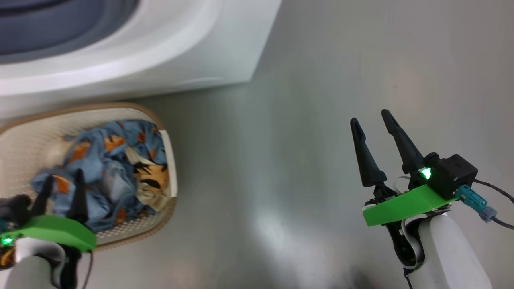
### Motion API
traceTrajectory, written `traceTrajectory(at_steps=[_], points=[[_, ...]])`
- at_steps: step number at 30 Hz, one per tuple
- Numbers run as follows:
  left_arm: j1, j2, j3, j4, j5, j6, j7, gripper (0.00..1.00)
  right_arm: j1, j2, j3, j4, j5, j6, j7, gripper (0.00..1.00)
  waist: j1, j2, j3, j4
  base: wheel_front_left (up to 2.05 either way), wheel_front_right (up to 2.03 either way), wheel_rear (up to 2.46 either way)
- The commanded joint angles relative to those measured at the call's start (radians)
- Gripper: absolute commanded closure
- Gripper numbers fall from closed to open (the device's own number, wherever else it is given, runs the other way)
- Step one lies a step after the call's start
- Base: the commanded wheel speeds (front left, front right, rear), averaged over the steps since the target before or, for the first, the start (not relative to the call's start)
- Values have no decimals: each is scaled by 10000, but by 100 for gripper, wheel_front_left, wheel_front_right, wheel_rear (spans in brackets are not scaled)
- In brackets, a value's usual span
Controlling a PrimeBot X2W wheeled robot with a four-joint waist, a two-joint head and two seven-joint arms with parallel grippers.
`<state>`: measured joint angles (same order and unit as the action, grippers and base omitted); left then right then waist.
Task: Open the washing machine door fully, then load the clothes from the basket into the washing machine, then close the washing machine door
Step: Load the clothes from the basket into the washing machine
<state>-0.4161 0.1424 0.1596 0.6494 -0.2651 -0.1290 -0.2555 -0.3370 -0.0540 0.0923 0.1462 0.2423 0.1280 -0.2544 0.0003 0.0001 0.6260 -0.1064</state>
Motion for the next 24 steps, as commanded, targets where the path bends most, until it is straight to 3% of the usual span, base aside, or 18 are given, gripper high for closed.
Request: traceTrajectory(at_steps=[1, 7, 16, 24], points=[[-132, 465, 424, 145, 145, 73, -63, 0, 22, 38, 314, -254, 127, 27, -74, 0, -3, -1, 948, -695, 0, 0, 0], [-565, 821, 647, 1081, 375, 361, -63, 0, -54, 38, 415, -323, 341, 27, -74, 0, -3, -1, 1430, -949, 0, 0, 0], [-1255, 1464, 1080, 2358, 550, 1199, -63, 0, -268, 38, 712, -460, 745, 27, -74, 0, -3, -1, 2089, -1322, 0, 0, 0], [-2054, 1919, 1646, 3585, -2, 1263, -63, 0, -360, 38, 957, -488, 1013, 27, -74, 0, -3, -1, 2414, -1544, 0, 0, 0]])
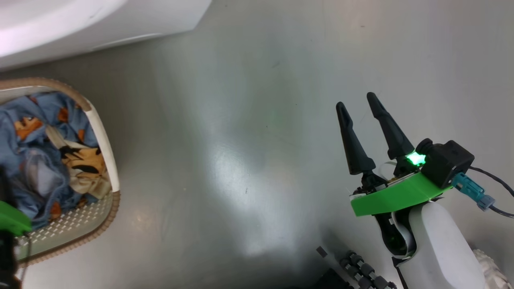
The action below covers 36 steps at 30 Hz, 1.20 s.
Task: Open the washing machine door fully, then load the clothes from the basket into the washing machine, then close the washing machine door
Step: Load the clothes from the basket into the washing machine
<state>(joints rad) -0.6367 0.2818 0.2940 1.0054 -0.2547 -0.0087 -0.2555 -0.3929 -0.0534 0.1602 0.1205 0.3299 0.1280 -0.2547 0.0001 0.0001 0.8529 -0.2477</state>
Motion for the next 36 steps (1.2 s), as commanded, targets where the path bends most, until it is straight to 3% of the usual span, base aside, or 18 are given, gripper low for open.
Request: traceTrajectory(at_steps=[1, 8, 17, 29, 30, 32, 36], points=[[56, 594, 395, 159, -200, 35, -63, 0, 181, 32, 308, -240, 163, 27, -71, 0, -1, -1, 191, -164, 0, 0, 0], [-659, 949, 869, 1074, -787, -328, -62, 0, 118, 32, 465, -284, 301, 27, -71, 0, -1, -1, 388, -353, 0, 0, 0], [-1763, 1487, 632, 2323, -998, -907, 671, 0, 60, 32, 622, -292, 465, 27, -71, 0, -1, -1, 554, -497, 0, 0, 0], [-2286, 1961, 367, 2738, -1094, -1012, 2234, 0, -62, 32, 738, -298, 638, 27, -71, 0, -1, -1, 743, -660, 0, 0, 0], [-2310, 1942, 338, 2753, -1103, -1020, 2359, 16, -64, 32, 731, -292, 639, 27, -71, 0, -1, -1, 741, -660, 0, 0, 0], [-2395, 1868, 364, 2767, -1208, -1050, 2377, 100, -67, 32, 715, -274, 633, 27, -71, 0, -1, -1, 717, -636, 0, 0, 0], [-2404, 1625, 236, 2777, -1271, -1129, 2163, 100, -112, 32, 714, -243, 611, 27, -71, 0, -1, -1, 490, -560, 0, 0, 0]])
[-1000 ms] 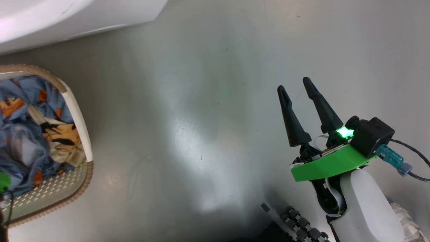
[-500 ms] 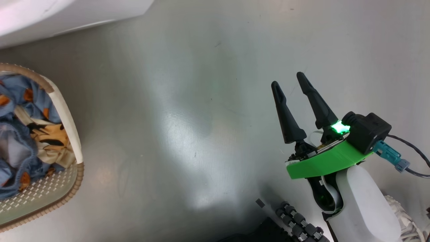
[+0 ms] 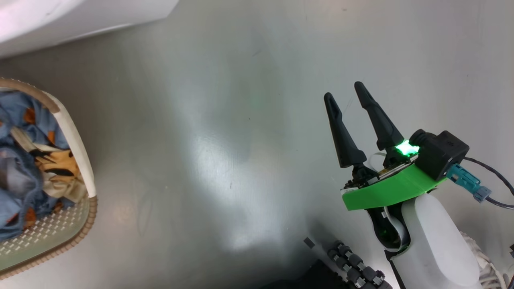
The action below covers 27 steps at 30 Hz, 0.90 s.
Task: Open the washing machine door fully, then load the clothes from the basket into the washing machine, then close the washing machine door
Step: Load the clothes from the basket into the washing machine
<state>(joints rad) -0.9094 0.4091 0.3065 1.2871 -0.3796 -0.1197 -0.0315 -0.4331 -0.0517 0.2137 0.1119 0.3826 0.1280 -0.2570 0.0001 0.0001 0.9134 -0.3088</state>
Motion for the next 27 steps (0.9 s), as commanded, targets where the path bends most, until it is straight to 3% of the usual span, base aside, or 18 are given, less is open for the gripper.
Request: traceTrajectory(at_steps=[1, 14, 21, 27], points=[[354, 271, 53, -42, -17, -36, -195, 100, 292, 15, 158, -155, 74, 27, -48, 0, -1, -1, -211, 76, 0, 0, 0], [1494, -1122, -605, -710, -507, -106, -1979, 100, 533, 15, -285, -90, -490, 27, -48, 0, -1, -1, -1742, 790, 0, 0, 0], [2554, -1594, -1369, -2405, -940, -107, -2290, 100, 720, 15, -511, 5, -850, 27, -48, 0, -1, -1, -2586, 1298, 0, 0, 0], [3652, -1998, -1446, -4472, -1144, -108, -2299, 100, 892, 15, -702, 145, -1059, 27, -48, 0, -1, -1, -3358, 1715, 0, 0, 0]])
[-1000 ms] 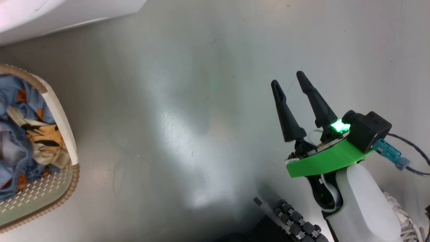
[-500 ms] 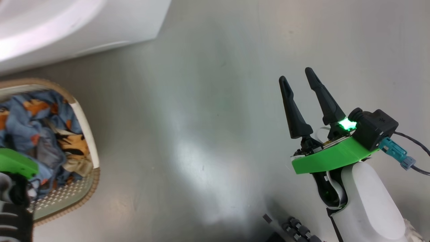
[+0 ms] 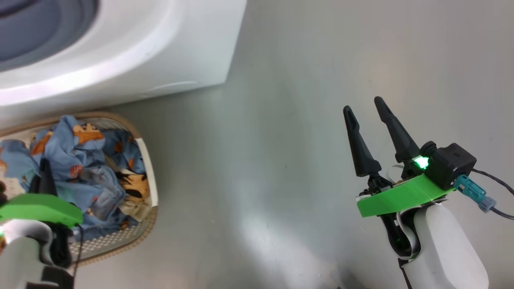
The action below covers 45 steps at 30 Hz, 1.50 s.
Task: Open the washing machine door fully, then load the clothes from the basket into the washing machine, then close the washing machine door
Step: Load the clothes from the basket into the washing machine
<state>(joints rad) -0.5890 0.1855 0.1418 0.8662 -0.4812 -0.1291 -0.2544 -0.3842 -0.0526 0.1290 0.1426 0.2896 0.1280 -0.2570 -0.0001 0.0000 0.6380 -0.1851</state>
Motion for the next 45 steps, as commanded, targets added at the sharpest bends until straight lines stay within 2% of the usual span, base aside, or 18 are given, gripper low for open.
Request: traceTrajectory(at_steps=[1, 7, 20, 40, 45], points=[[609, 167, 185, -540, -157, -14, -71, 100, 414, 24, 111, -137, -179, 27, -48, 0, 1, 0, -732, 545, 0, 0, 0], [1360, -76, 125, -1819, -44, -14, -72, 100, 524, 24, 16, 10, -401, 27, -48, 0, 1, 0, -1412, 846, 0, 0, 0], [3106, -690, 229, -4579, 919, -15, -73, 100, 1089, 24, -353, 418, -782, 27, -48, 0, 1, 0, -3313, 1346, 0, 0, 0], [5315, -1222, 608, -7775, 2046, -15, -74, 100, 1751, 24, -43, 840, -840, 27, -48, 0, 1, 0, -5532, 1302, 0, 0, 0], [5760, -1291, 697, -8308, 2086, -15, -74, 100, 1927, 24, -79, 803, -800, 27, -48, 0, 1, 0, -5805, 1260, 0, 0, 0]])
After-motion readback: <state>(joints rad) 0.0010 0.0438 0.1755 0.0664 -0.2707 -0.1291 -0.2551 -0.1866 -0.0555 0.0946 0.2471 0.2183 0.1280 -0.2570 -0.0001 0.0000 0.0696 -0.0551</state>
